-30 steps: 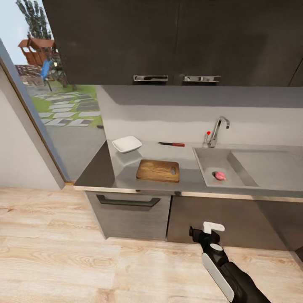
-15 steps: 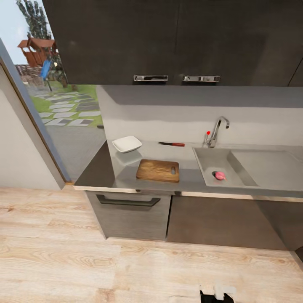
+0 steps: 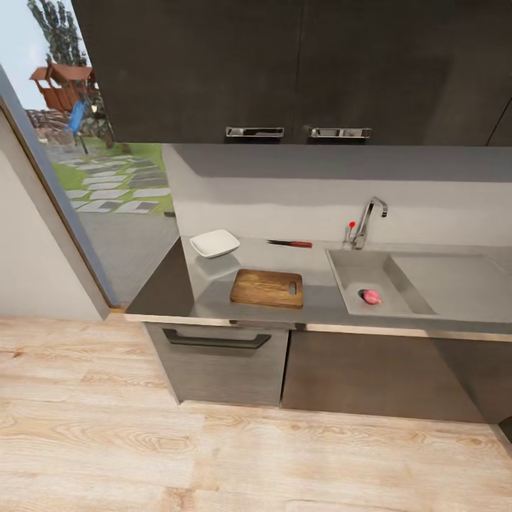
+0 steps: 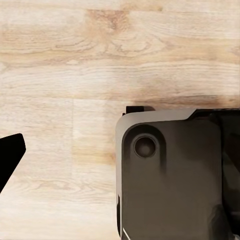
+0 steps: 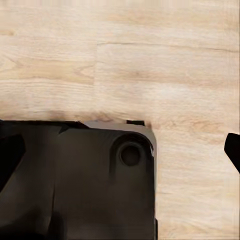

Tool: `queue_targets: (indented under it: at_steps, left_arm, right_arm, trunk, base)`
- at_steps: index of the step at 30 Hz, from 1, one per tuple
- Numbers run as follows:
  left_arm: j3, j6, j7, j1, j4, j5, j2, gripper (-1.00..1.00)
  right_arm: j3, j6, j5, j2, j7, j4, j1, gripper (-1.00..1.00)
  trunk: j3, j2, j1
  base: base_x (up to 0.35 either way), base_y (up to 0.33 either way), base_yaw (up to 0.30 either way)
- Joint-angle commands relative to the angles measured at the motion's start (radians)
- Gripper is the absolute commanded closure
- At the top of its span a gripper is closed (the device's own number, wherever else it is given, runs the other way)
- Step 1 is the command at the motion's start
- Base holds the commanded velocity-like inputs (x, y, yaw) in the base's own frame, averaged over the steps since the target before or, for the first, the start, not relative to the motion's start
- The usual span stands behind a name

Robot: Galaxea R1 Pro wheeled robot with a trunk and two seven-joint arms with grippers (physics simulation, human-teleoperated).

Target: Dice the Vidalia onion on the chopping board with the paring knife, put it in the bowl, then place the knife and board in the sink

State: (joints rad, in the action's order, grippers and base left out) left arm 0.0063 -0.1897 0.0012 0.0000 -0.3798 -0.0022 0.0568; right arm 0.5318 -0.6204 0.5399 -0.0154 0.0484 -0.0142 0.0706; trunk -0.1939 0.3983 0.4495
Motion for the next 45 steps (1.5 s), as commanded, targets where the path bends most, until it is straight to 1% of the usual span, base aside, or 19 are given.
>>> queue_targets:
  at_steps: [1,3,5,8,10,11,14,15,16,19,22,24,26,29,30,31,32,38,45]
  left_arm:
    - [0.001,-0.002,0.0,0.0,-0.001,0.0,0.0,-1.0]
    - [0.001,-0.001,0.0,0.0,-0.001,0.0,-0.001,-1.0]
    - [0.001,-0.001,0.0,0.0,-0.001,0.001,-0.002,-1.0]
    - [0.001,-0.001,0.0,0.0,-0.001,0.001,-0.002,-1.0]
    - [0.001,-0.001,0.0,0.0,-0.001,0.001,-0.003,-1.0]
    - [0.001,0.0,0.0,0.0,-0.001,0.001,-0.003,-1.0]
    - [0.002,0.0,0.0,0.0,-0.001,0.001,-0.004,-1.0]
    - [0.003,0.0,0.0,0.0,-0.001,0.001,-0.004,-1.0]
    - [0.003,0.0,0.0,0.0,-0.002,0.001,-0.005,-1.0]
    - [0.003,0.0,0.0,0.0,-0.002,0.001,-0.006,-1.0]
    - [0.003,0.0,0.0,0.0,-0.002,0.001,-0.006,-1.0]
    - [0.003,0.0,0.0,0.0,-0.002,0.002,-0.006,-1.0]
    - [0.003,0.0,0.0,0.0,-0.002,0.003,-0.007,-1.0]
    - [0.003,0.0,0.0,0.0,-0.002,0.003,-0.007,-1.0]
    - [0.002,0.0,0.0,0.0,-0.002,0.003,-0.007,-1.0]
    - [0.002,0.0,0.0,0.0,-0.002,0.003,-0.007,-1.0]
    - [0.002,0.0,0.0,0.0,-0.002,0.002,-0.007,-1.0]
    - [0.001,0.0,0.0,0.0,-0.002,0.003,-0.006,-1.0]
    - [0.001,0.0,0.0,0.0,-0.002,0.004,-0.006,-1.0]
  right_arm:
    - [0.005,-0.024,0.011,0.007,0.005,0.0,-0.029,-1.0]
    - [0.005,-0.059,0.011,0.022,0.005,0.0,-0.073,-1.0]
    - [0.005,-0.073,0.011,0.026,0.0,-0.003,-0.092,-1.0]
    - [0.003,-0.045,0.013,0.021,-0.025,-0.033,-0.103,-1.0]
    - [0.002,0.001,0.013,0.014,-0.056,-0.081,-0.102,-1.0]
    - [0.002,0.113,0.011,-0.019,-0.12,-0.225,-0.099,-1.0]
    - [0.002,0.233,0.011,-0.064,-0.186,-0.398,-0.097,-1.0]
    - [0.002,0.259,0.011,-0.073,-0.2,-0.434,-0.097,-1.0]
    - [0.001,0.307,0.011,-0.092,-0.227,-0.507,-0.096,-1.0]
    - [0.0,0.385,0.01,-0.126,-0.299,-0.659,-0.092,-1.0]
    - [0.0,0.409,0.008,-0.138,-0.371,-0.713,-0.091,-1.0]
    - [0.002,0.413,0.007,-0.14,-0.412,-0.695,-0.091,-1.0]
    - [0.002,0.413,0.007,-0.139,-0.421,-0.652,-0.091,-1.0]
    - [0.003,0.412,0.01,-0.135,-0.428,-0.517,-0.091,-1.0]
    - [0.003,0.412,0.011,-0.134,-0.428,-0.494,-0.091,-1.0]
    - [0.003,0.411,0.014,-0.121,-0.427,-0.386,-0.091,-1.0]
    - [0.003,0.412,0.014,-0.112,-0.427,-0.364,-0.091,-1.0]
    - [0.004,0.413,0.014,-0.076,-0.427,-0.264,-0.091,-1.0]
    - [0.003,0.413,0.014,-0.069,-0.427,-0.242,-0.091,-1.0]
  trunk:
    - [-0.002,0.002,0.001]
    - [-0.002,0.002,0.001]
    - [-0.002,0.002,0.001]
    - [-0.002,0.002,0.001]
    - [-0.002,0.002,0.001]
    - [-0.002,0.002,0.001]
    - [-0.002,0.002,0.001]
    - [-0.002,0.002,0.001]
    - [-0.002,0.002,0.001]
    - [-0.002,0.002,0.001]
    - [-0.002,0.002,0.001]
    - [-0.002,0.002,0.001]
    - [-0.002,0.002,0.001]
    - [-0.002,0.002,0.001]
    - [-0.002,0.002,0.001]
    - [-0.002,0.002,0.001]
    - [-0.002,0.002,0.001]
    - [-0.002,0.002,0.001]
    - [-0.002,0.002,0.001]
  base:
    - [0.0,0.0,0.0]
    - [0.0,0.0,0.0]
    - [0.0,0.0,0.0]
    - [0.0,0.0,0.0]
    - [0.0,0.0,0.0]
    - [0.0,0.0,0.0]
    - [0.0,0.0,0.0]
    - [0.0,0.0,0.0]
    - [0.0,0.0,0.0]
    - [0.0,0.0,0.0]
    - [0.0,0.0,0.0]
    - [0.0,0.0,0.0]
    - [0.0,0.0,0.0]
    - [0.0,0.0,0.0]
    - [0.0,0.0,0.0]
    - [0.0,0.0,0.0]
    - [0.0,0.0,0.0]
    - [0.0,0.0,0.0]
    - [0.0,0.0,0.0]
